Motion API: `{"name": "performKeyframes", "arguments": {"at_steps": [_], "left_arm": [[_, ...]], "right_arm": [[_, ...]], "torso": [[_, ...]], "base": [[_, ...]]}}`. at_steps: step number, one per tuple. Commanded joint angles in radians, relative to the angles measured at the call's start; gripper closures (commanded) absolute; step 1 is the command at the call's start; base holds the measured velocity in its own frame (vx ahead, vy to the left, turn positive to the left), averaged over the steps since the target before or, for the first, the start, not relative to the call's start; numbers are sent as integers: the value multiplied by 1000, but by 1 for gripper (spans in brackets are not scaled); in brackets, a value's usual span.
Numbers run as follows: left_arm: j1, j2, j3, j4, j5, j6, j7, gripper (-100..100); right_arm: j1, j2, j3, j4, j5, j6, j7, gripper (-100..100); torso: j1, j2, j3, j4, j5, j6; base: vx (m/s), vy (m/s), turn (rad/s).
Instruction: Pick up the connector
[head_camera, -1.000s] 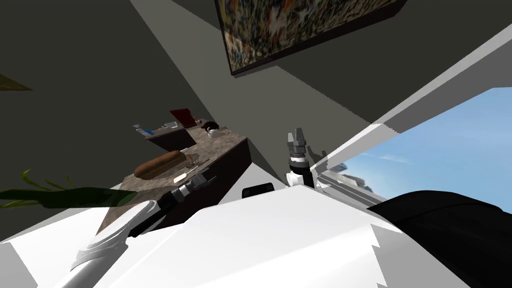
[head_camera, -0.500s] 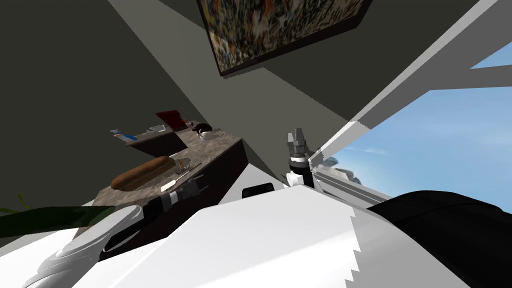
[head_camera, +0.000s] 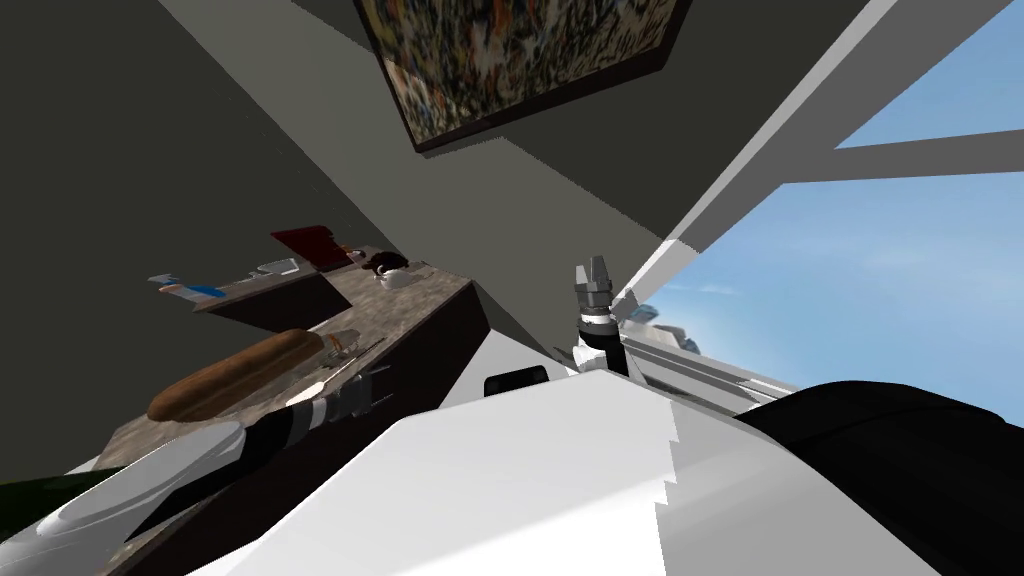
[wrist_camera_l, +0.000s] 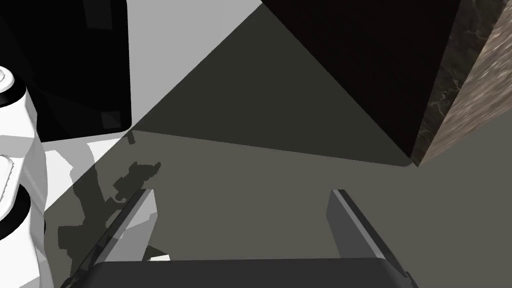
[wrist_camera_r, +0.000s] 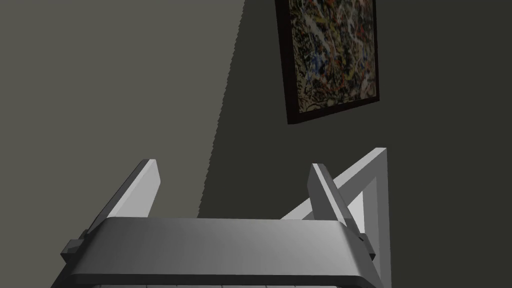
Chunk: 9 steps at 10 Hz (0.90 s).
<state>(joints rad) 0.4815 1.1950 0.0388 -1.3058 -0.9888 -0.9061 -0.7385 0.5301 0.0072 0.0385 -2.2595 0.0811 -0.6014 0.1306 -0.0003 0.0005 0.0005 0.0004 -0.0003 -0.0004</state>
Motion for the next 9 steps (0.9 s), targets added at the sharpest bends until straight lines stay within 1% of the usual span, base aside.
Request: {"name": "performKeyframes", "arguments": {"at_steps": [1,2,3,4,5,6,7,8,9], "left_arm": [[1,26,-5,23,-32,-6,-19,-100],[12,68,-13,64,-69,-17,-55,-100],[12,68,-13,65,-79,-17,-55,-100],[23,106,-22,107,-114,-25,-91,-100],[23,106,-22,107,-124,-25,-91,-100],[36,142,-32,147,-166,-31,-126,-100],[48,174,-42,185,-191,-35,-159,-100],[48,174,-42,185,-210,-35,-161,-100],[48,174,-42,185,-210,-35,-161,-100]], "right_arm": [[0,0,0,0,0,0,0,0],[0,0,0,0,0,0,0,0],[0,0,0,0,0,0,0,0],[0,0,0,0,0,0,0,0],[0,0,0,0,0,0,0,0],[0,0,0,0,0,0,0,0],[0,0,0,0,0,0,0,0],[0,0,0,0,0,0,0,0],[0,0,0,0,0,0,0,0]], "torso": [[0,0,0,0,0,0],[1,0,0,0,0,-1],[1,0,0,0,0,0],[1,0,0,0,0,-1],[1,-1,0,0,0,0],[2,-1,0,0,1,-1],[2,-1,-1,0,0,0],[4,-3,-2,-1,1,0],[4,-2,-1,0,1,-1]], "base": [[15,-23,-95],[24,-25,-219],[22,-11,-103],[28,-12,-184],[25,-2,-92],[40,-1,-218],[58,28,-330],[50,31,-94],[24,7,47]]}}
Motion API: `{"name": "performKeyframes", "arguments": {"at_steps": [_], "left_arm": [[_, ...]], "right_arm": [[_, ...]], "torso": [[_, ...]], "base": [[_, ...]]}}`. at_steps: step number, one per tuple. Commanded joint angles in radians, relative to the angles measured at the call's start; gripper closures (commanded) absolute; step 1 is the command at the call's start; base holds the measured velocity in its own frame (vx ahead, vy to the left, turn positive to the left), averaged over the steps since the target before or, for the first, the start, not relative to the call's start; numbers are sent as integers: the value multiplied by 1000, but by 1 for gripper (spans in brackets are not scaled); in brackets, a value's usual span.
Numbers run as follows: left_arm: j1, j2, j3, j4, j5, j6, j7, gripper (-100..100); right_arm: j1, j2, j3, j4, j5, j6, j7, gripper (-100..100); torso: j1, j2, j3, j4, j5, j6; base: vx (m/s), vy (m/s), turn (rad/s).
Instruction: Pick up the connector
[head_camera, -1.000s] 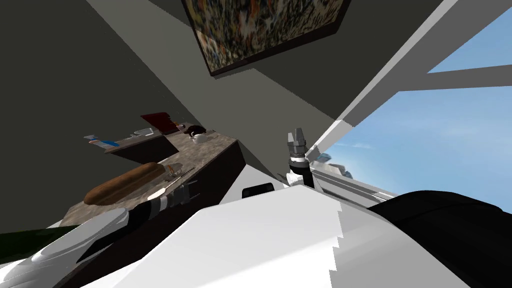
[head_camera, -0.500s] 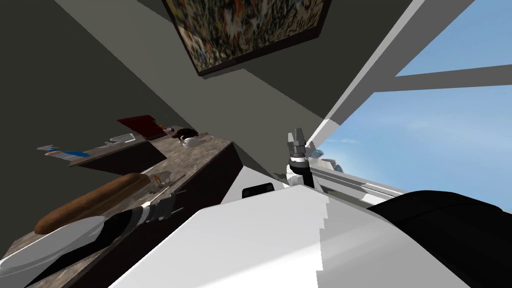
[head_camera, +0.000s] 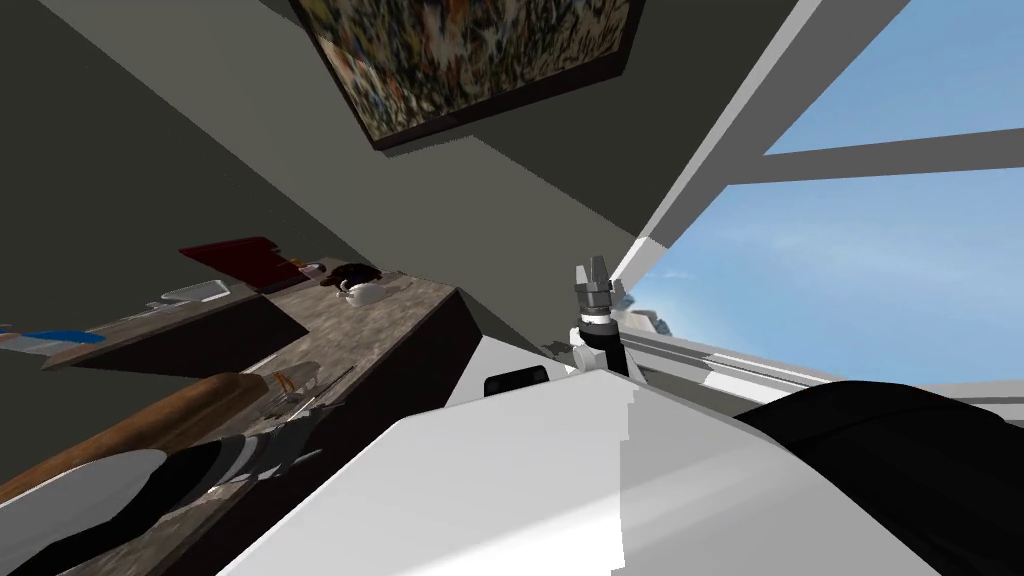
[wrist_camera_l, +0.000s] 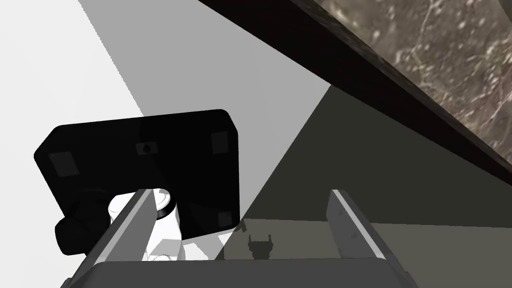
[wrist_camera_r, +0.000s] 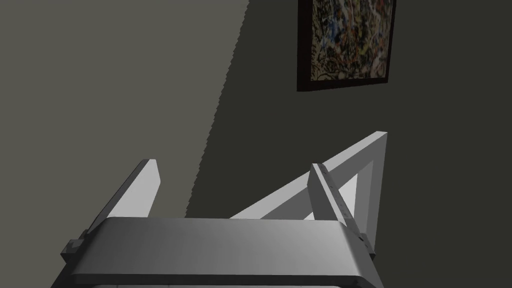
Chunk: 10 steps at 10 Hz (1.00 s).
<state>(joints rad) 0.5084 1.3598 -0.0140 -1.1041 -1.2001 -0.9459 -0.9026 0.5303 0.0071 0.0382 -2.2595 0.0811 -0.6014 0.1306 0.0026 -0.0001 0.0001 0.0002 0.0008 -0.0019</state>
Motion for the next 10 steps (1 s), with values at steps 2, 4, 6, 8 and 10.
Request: {"name": "performKeyframes", "arguments": {"at_steps": [2,4,6,8,10], "left_arm": [[46,62,-12,53,-72,1,-62,-100],[58,83,-23,84,-112,2,-93,-100],[81,114,-45,139,-174,9,-149,-100],[91,124,-56,161,-201,14,-175,-100],[100,130,-67,181,-225,19,-198,-100]], "right_arm": [[0,0,0,0,0,0,0,0],[0,0,0,0,0,0,0,0],[0,0,0,0,0,0,0,0],[0,0,0,0,0,0,0,0],[0,0,0,0,0,0,0,0]], "torso": [[0,0,0,0,0,1],[3,-2,-1,0,1,1],[7,-4,-3,-1,1,2],[7,-4,-2,-1,2,0],[4,-2,-1,-1,1,0]], "base": [[47,28,-254],[65,64,-139],[96,143,-282],[71,105,-90],[47,80,-127]]}}
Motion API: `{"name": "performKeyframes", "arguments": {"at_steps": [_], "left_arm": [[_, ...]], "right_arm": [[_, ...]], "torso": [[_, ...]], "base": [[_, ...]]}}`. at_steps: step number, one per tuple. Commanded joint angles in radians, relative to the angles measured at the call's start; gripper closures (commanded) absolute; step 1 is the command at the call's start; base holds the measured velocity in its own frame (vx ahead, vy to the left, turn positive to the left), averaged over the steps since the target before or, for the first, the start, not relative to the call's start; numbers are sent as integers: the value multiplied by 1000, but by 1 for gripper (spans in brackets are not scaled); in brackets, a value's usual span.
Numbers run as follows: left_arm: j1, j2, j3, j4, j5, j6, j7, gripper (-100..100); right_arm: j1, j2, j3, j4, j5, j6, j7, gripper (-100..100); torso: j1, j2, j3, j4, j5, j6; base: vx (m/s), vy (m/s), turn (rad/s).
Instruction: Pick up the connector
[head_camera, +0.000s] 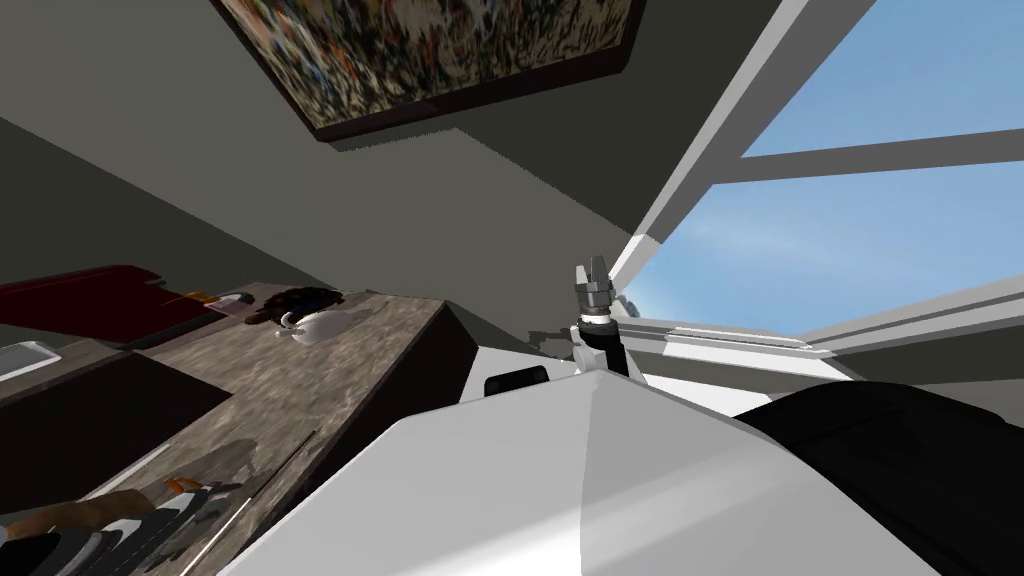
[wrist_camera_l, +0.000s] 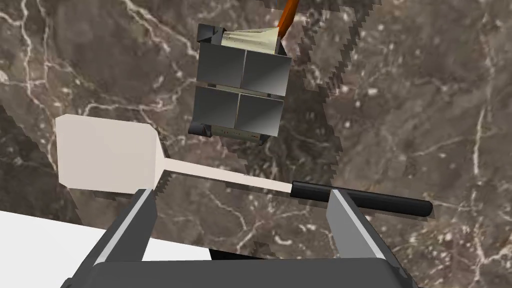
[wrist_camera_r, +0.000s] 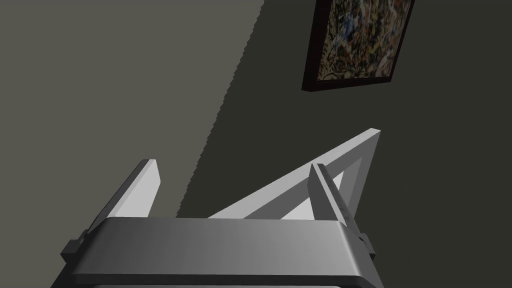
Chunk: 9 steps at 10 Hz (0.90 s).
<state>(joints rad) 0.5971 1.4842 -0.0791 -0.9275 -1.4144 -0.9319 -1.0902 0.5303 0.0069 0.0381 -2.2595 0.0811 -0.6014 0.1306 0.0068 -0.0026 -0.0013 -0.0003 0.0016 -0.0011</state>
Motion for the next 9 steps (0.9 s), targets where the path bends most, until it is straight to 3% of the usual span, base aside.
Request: {"name": "performKeyframes", "arguments": {"at_steps": [1,5,6,7,8,9], "left_arm": [[20,8,-12,21,-31,11,-31,-100],[41,-13,-48,59,-86,35,-94,-100],[56,2,-34,39,-72,33,-76,-100],[59,2,-34,37,-73,34,-77,0],[45,5,-46,2,-102,39,-41,-100],[45,5,-46,2,-102,39,-41,-100]], "right_arm": [[0,0,0,0,0,0,0,0],[0,0,0,0,0,0,0,0],[0,0,0,0,0,0,0,0],[0,0,0,0,0,0,0,0],[0,0,0,0,0,0,0,0],[0,0,0,0,0,0,0,0]], "torso": [[0,0,0,0,0,0],[7,-2,-1,-1,2,0],[5,-2,-1,0,2,0],[0,-1,0,0,1,-1],[-4,1,1,0,-1,-1],[-5,2,1,0,-1,-1]], "base": [[69,160,-244],[89,186,-173],[37,71,-48],[6,15,4],[7,28,116],[6,28,73]]}}
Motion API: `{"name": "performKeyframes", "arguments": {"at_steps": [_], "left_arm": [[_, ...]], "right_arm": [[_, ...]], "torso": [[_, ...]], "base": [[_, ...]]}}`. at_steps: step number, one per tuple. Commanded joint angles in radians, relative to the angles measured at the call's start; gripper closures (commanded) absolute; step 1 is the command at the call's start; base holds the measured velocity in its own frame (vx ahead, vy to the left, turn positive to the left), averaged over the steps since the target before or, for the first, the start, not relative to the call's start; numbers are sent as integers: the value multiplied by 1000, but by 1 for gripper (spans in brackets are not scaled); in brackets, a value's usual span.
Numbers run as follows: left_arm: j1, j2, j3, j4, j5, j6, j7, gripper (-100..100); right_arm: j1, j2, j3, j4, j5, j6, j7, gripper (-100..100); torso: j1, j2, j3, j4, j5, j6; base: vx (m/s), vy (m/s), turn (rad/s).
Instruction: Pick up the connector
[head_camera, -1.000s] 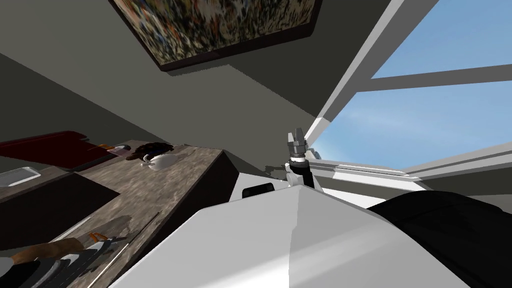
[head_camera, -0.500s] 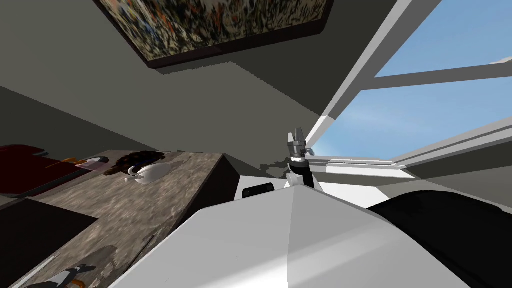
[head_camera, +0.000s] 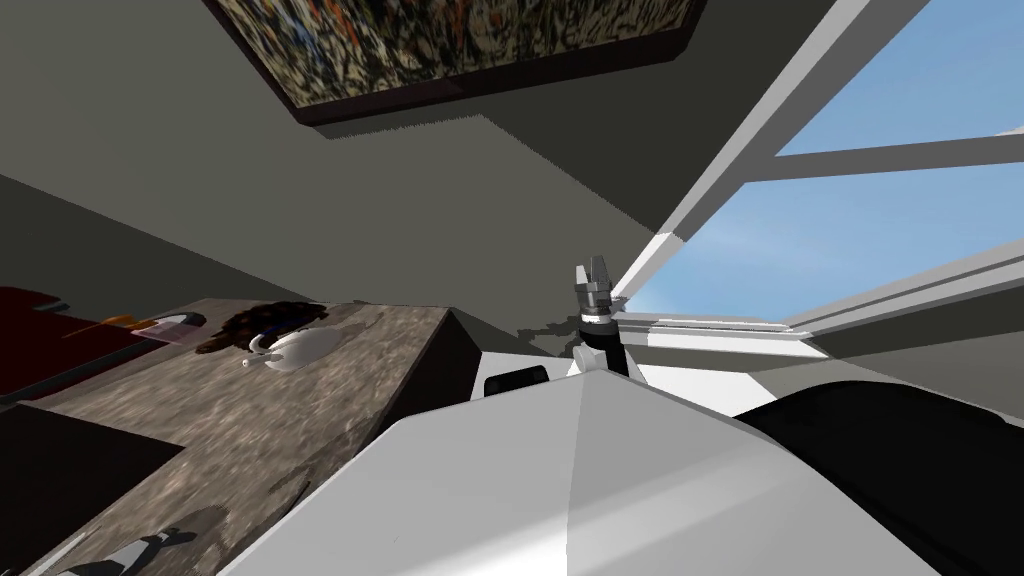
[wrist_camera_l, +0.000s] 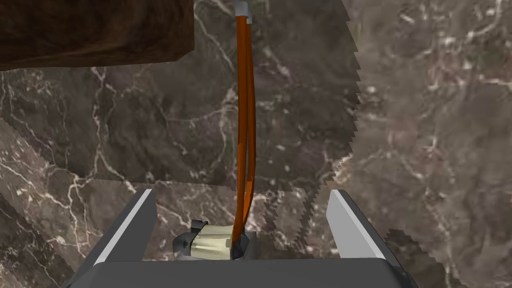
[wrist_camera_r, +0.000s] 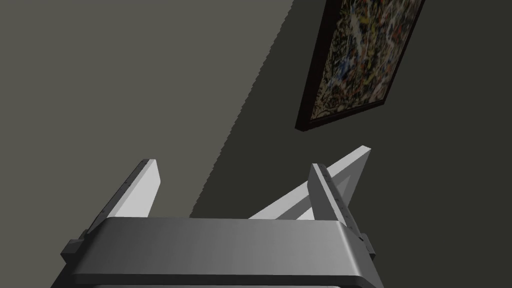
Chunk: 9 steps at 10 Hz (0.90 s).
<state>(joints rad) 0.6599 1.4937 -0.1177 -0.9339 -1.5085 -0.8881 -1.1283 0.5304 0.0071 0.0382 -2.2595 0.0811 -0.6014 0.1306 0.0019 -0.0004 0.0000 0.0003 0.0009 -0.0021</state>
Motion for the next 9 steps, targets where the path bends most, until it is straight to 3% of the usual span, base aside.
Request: {"name": "performKeyframes", "arguments": {"at_steps": [1,7,8,9], "left_arm": [[-32,-1,-20,-27,-38,0,33,-100],[-74,8,-56,-132,-127,15,139,-100],[-72,4,-54,-118,-118,14,124,-100],[-74,4,-55,-120,-121,14,129,100]], "right_arm": [[0,0,0,0,0,0,0,0],[0,0,0,0,0,0,0,0],[0,0,0,0,0,0,0,0],[0,0,0,0,0,0,0,0]], "torso": [[0,0,0,0,0,0],[0,0,0,0,0,0],[0,0,0,0,0,0],[-1,0,0,0,0,0]], "base": [[7,40,106],[10,34,94],[4,14,10],[0,0,0]]}}
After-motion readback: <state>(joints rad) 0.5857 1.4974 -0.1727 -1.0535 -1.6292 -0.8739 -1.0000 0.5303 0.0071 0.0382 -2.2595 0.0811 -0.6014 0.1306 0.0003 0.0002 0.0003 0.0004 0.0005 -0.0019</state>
